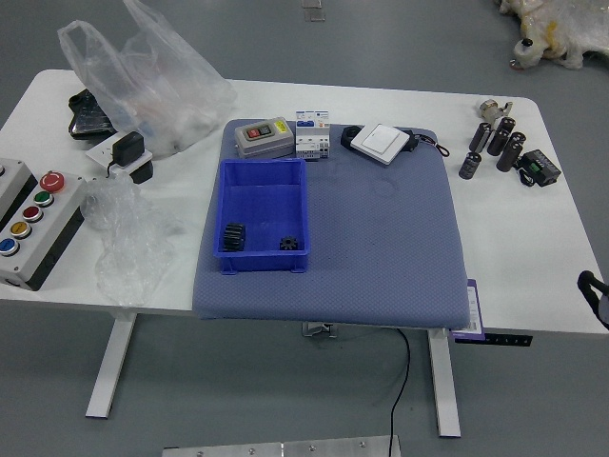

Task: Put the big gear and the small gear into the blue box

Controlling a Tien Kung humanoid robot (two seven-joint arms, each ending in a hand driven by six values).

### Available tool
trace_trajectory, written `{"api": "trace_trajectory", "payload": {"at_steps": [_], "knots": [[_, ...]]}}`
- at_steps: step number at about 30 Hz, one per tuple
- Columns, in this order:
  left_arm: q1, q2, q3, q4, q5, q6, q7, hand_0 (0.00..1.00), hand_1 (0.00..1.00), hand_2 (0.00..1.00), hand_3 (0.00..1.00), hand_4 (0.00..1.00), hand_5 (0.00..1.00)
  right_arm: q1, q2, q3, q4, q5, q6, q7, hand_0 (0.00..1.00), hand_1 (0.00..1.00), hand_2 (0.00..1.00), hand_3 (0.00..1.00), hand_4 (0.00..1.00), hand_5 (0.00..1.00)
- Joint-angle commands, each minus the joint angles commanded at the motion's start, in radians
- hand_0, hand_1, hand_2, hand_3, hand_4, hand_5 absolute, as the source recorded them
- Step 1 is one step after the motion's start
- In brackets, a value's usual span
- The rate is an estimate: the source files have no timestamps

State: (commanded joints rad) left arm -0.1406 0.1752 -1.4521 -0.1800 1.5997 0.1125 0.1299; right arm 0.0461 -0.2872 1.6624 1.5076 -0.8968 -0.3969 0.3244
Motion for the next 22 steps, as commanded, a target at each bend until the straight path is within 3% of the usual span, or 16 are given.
{"api": "trace_trajectory", "payload": {"at_steps": [10, 22], "knots": [[-0.024, 0.014, 0.054, 0.0, -0.002, -0.006, -0.005, 0.619, 0.459, 0.5, 0.657, 0.692, 0.275, -0.092, 0.009, 0.171, 0.033, 0.019, 0.007, 0.007, 0.668, 0.645, 0.729, 0.709, 0.758, 0.473], [-0.033, 0.015, 0.064, 0.0, 0.006, -0.008, -0.004, 0.62, 0.457, 0.5, 0.657, 0.692, 0.275, -0.123, 0.015, 0.202, 0.041, 0.032, 0.011, 0.013, 0.665, 0.643, 0.727, 0.709, 0.766, 0.48]]}}
